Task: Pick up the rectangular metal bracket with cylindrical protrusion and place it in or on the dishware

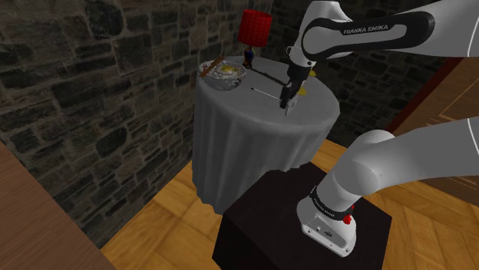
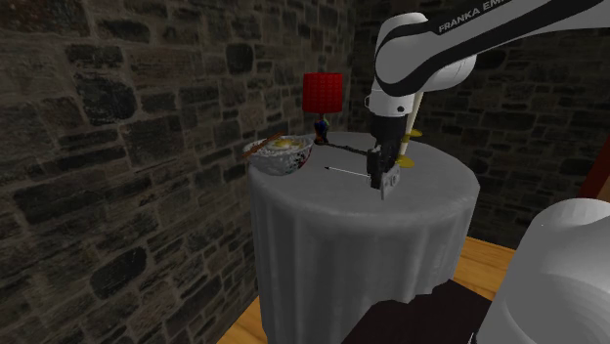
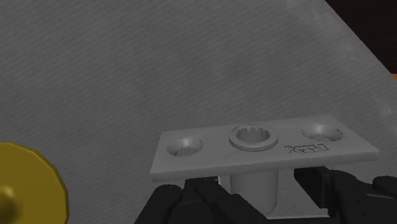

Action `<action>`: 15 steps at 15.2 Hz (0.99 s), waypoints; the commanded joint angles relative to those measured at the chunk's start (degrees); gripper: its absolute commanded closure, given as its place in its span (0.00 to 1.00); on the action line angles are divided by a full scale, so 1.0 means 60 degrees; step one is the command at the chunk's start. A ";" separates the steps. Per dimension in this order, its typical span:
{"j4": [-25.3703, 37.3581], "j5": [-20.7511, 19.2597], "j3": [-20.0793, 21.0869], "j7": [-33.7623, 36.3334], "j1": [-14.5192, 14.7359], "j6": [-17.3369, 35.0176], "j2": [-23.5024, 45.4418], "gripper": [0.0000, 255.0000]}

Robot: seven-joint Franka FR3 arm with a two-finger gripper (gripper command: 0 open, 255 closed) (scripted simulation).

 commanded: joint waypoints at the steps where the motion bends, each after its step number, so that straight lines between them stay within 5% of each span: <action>1: 0.0001 0.0001 0.0001 0.0001 0.0000 -0.0010 0.0000 1.00; 9: -0.0002 -0.0001 -0.0001 -0.0001 -0.0001 -0.0007 0.0000 1.00; 15: 0.0653 0.0094 0.0115 -0.0023 0.0031 -0.0843 -0.0182 1.00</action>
